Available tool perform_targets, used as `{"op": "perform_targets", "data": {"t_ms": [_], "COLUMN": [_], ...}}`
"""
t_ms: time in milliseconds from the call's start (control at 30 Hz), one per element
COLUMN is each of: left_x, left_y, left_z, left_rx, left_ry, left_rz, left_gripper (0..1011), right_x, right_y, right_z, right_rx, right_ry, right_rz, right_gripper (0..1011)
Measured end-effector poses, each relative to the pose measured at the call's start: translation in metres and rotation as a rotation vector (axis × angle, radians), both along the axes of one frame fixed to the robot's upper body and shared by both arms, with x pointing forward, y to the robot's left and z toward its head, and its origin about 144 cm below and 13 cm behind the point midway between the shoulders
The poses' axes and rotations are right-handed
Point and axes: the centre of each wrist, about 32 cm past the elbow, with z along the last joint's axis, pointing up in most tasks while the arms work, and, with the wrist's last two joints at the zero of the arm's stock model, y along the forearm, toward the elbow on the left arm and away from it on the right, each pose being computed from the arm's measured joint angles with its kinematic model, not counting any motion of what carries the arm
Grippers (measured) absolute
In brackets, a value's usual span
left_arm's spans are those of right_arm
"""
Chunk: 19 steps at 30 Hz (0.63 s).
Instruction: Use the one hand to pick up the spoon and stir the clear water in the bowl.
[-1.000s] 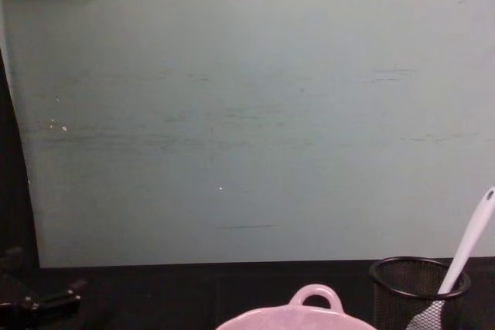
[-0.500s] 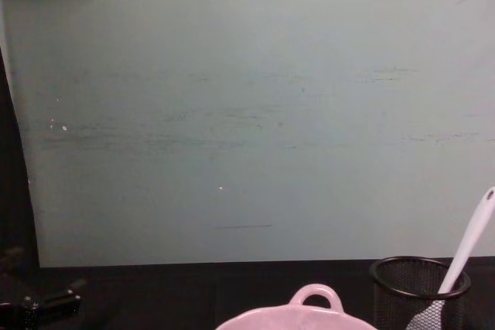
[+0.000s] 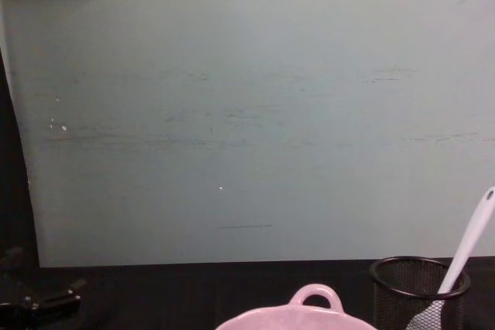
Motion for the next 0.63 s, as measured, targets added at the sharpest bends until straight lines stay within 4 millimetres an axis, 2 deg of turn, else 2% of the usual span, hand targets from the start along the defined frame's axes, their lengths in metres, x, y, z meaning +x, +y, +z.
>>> {"op": "perform_targets", "data": {"t_ms": [633], "left_x": [0.0000], "left_y": [0.0000], "left_z": [0.0000], "left_rx": [0.000], "left_ry": [0.000], "left_rz": [0.000], "left_gripper": [1011], "right_x": [0.0005], "right_y": [-0.0002], "right_z": [0.0014], "right_rx": [-0.001], "right_ry": [-0.004], "right_rz": [0.001], "right_gripper": [1002]}}
